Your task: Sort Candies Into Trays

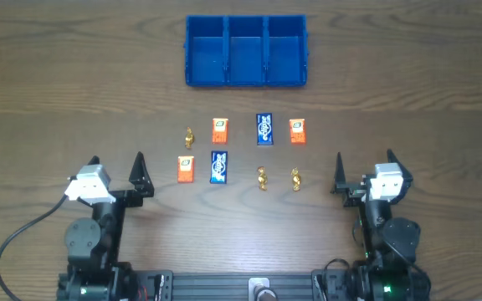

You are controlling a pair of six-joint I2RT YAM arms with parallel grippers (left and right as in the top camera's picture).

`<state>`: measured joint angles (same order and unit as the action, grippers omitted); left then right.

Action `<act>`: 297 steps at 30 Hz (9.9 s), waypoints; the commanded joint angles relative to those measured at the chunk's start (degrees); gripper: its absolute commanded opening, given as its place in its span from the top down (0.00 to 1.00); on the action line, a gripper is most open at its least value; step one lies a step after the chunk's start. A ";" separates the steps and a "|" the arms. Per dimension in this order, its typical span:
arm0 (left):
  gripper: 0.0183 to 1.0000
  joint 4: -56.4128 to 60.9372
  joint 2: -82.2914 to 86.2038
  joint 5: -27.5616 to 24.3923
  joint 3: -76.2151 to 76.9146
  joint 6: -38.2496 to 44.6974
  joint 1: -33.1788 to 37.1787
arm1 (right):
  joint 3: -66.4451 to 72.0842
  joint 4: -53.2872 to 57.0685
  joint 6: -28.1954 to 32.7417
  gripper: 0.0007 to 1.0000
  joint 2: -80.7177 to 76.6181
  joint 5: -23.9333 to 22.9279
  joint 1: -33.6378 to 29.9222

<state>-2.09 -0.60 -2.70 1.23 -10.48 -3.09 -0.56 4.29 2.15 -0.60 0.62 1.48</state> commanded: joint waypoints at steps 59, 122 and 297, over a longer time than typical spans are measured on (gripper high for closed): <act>0.60 -27.43 -94.66 1.64 46.51 -12.90 -23.23 | 0.11 0.46 0.74 0.00 0.44 -0.50 0.35; 0.15 -36.35 -115.51 3.10 79.19 -19.50 -30.97 | 0.11 0.46 0.74 0.00 0.44 -0.50 0.35; 0.00 6.32 0.46 -10.38 -0.94 -0.68 5.88 | 0.11 0.46 0.72 0.00 0.44 -0.50 0.35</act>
<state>6.17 -0.89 -9.87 1.61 -11.97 2.48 -0.62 4.47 2.20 -0.47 0.23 1.58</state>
